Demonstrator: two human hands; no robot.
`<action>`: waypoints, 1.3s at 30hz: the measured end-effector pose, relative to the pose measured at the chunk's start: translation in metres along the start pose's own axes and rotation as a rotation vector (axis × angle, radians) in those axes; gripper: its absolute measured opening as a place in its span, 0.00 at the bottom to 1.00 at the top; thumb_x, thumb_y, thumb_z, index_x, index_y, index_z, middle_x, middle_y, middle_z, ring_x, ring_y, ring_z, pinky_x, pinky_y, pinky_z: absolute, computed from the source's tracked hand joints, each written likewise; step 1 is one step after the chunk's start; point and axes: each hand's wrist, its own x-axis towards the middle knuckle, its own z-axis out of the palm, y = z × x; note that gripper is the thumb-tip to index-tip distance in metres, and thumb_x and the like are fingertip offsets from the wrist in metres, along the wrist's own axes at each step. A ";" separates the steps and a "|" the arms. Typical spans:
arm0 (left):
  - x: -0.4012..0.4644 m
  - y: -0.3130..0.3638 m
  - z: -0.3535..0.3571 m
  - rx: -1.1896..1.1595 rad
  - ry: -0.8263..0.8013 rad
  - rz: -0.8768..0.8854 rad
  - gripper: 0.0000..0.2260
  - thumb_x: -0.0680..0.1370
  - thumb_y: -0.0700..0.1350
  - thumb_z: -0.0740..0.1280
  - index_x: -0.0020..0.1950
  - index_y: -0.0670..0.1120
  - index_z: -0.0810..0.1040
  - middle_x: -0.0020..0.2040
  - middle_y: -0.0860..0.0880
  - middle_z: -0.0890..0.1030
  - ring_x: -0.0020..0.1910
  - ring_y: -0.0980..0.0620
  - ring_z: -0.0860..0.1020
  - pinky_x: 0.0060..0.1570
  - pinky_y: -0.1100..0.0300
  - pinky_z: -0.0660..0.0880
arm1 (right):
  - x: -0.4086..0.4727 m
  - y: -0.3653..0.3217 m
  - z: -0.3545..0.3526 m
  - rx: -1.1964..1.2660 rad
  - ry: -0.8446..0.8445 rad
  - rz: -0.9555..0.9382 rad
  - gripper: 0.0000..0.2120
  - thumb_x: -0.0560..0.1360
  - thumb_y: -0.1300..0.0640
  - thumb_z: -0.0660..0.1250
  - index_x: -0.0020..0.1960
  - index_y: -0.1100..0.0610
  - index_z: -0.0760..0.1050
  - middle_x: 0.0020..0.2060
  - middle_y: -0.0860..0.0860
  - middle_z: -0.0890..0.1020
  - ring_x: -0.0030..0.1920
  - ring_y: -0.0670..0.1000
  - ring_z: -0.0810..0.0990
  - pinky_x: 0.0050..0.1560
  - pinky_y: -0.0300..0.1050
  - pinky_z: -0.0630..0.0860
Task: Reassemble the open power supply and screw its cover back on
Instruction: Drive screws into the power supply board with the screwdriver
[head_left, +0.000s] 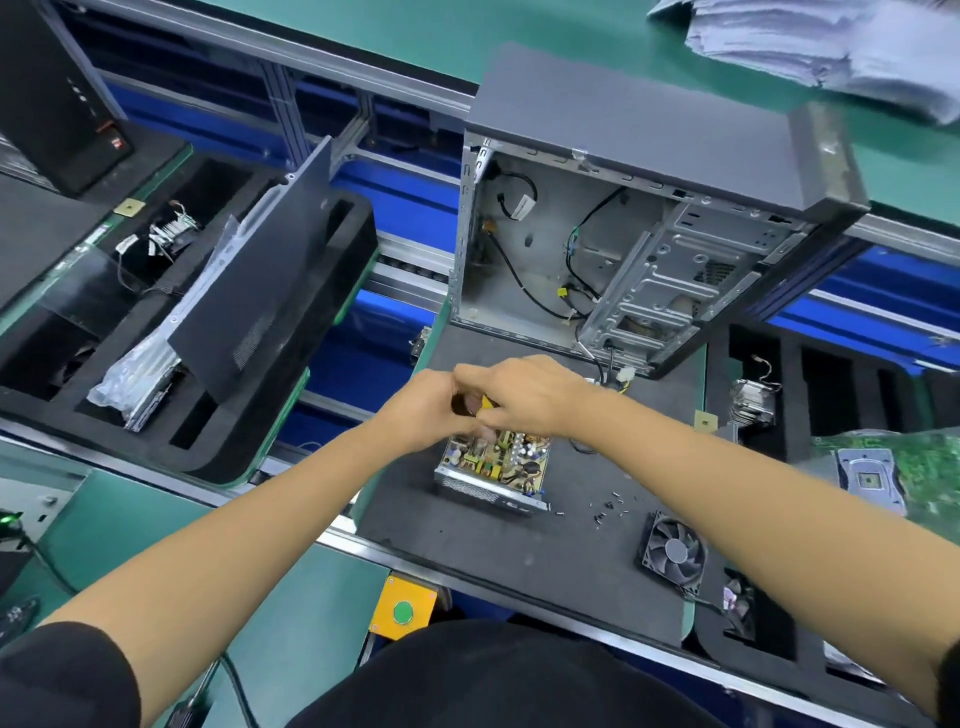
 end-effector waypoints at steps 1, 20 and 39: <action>0.003 0.012 0.002 -0.037 -0.013 0.015 0.14 0.63 0.58 0.83 0.34 0.61 0.78 0.32 0.63 0.79 0.31 0.63 0.75 0.31 0.71 0.68 | -0.011 0.007 -0.006 -0.014 0.018 0.001 0.08 0.73 0.49 0.60 0.49 0.43 0.62 0.30 0.45 0.73 0.33 0.53 0.75 0.29 0.45 0.60; 0.079 0.105 0.197 0.547 -0.558 0.101 0.13 0.75 0.35 0.73 0.57 0.48 0.82 0.57 0.49 0.80 0.57 0.48 0.80 0.47 0.57 0.72 | -0.230 0.124 0.068 0.092 0.220 0.580 0.09 0.70 0.49 0.59 0.42 0.46 0.58 0.28 0.47 0.73 0.29 0.45 0.69 0.29 0.44 0.55; 0.072 0.094 0.209 0.538 -0.407 0.241 0.06 0.82 0.47 0.65 0.55 0.46 0.76 0.55 0.49 0.75 0.58 0.49 0.72 0.48 0.53 0.75 | -0.249 0.143 0.098 0.218 0.275 0.511 0.08 0.69 0.48 0.58 0.42 0.47 0.58 0.24 0.47 0.69 0.27 0.46 0.69 0.28 0.44 0.57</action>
